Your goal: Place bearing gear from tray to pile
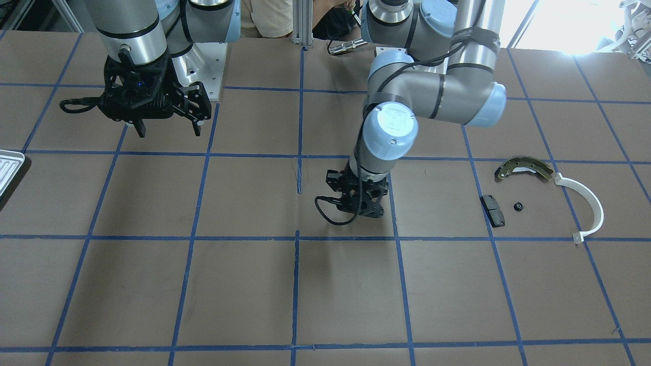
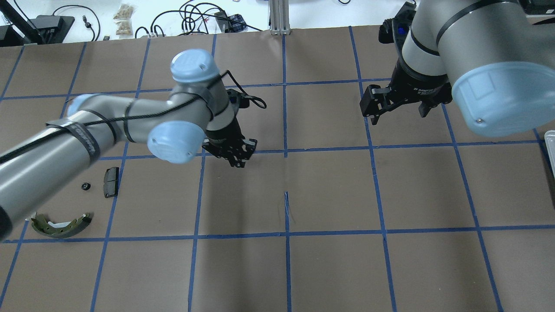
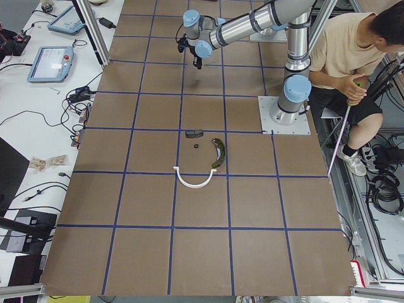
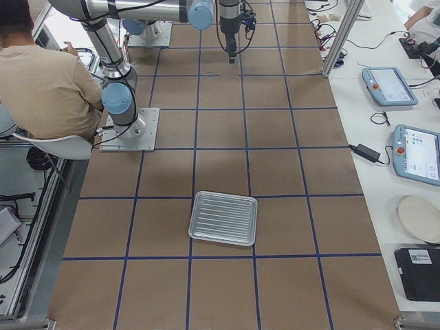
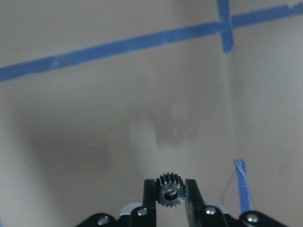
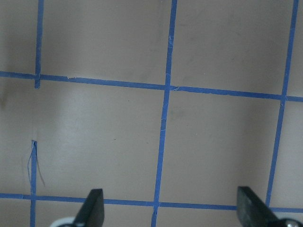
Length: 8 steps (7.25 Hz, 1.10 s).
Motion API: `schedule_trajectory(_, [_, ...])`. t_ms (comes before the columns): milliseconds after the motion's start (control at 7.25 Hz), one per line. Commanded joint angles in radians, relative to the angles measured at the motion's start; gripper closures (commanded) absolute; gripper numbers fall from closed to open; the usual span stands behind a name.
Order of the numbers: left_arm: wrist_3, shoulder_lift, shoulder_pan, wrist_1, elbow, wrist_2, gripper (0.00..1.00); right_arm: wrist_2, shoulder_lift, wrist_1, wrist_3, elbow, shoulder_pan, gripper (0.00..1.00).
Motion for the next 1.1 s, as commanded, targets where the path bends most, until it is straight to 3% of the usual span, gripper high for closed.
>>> schedule_trajectory(0, [0.238,0.021,0.264,-0.193,0.101,0.078,1.00,0.002,0.000,0.001,0.000,0.001,0.002,0.00])
schedule_trajectory(552, [0.628,-0.035,0.673,-0.160,0.069,0.129,1.00,0.000,0.000,0.001,0.002,0.002,0.002,0.00])
schedule_trajectory(966, [0.702,-0.092,0.722,-0.085,0.063,0.157,1.00,0.000,0.000,0.001,0.002,0.002,-0.001,0.00])
